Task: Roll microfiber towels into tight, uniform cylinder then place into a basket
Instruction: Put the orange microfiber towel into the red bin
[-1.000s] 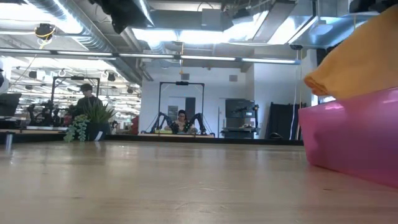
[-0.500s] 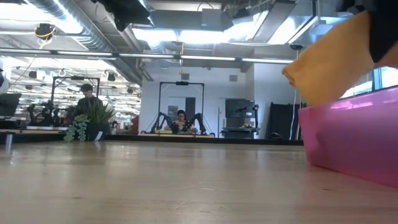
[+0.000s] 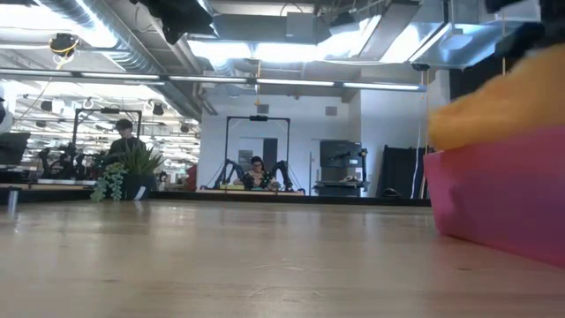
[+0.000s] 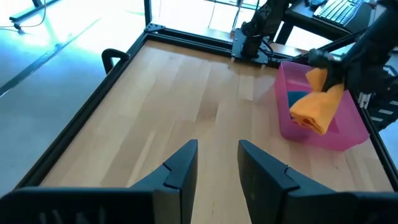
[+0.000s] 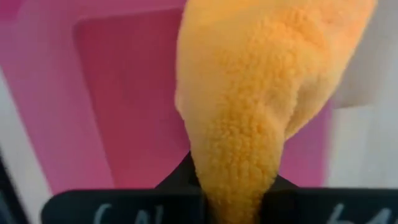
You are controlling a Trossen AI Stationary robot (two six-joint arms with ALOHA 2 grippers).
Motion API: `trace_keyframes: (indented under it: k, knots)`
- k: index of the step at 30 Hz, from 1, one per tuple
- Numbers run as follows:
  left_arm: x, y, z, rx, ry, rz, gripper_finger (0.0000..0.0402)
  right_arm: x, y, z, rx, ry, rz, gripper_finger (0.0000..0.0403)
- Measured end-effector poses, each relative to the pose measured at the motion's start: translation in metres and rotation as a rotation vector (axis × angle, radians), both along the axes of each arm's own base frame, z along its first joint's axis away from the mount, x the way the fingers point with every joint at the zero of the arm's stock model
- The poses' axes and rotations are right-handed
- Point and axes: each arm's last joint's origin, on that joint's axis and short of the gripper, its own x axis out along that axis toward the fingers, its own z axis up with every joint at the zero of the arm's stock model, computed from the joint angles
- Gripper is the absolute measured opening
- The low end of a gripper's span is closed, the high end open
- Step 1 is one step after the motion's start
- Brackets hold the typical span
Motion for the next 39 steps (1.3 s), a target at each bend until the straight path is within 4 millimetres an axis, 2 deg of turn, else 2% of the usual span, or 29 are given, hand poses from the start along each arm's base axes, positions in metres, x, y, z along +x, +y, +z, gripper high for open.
trace_keyframes:
  k: [6, 11, 24, 33, 39]
  knots:
    - [0.0, 0.0, 0.0, 0.0, -0.002, 0.0, 0.0104, -0.005, 0.004, -0.02, 0.084, 0.032, 0.092, 0.0018]
    - [0.0, 0.0, 0.0, 0.002, -0.001, -0.001, 0.0104, -0.009, 0.006, -0.027, 0.117, 0.06, 0.183, 0.0018]
    - [0.0, 0.0, 0.0, 0.006, 0.001, 0.007, 0.0104, -0.011, 0.002, -0.058, 0.174, 0.006, 0.342, 0.0018]
    - [0.0, 0.0, 0.0, 0.006, 0.002, 0.007, 0.0104, -0.013, 0.002, -0.067, 0.231, -0.002, 0.451, 0.0018]
    - [0.0, -0.002, 0.0, -0.032, -0.016, -0.074, 0.0104, -0.012, 0.005, -0.072, 0.3, -0.033, 0.483, 0.002]
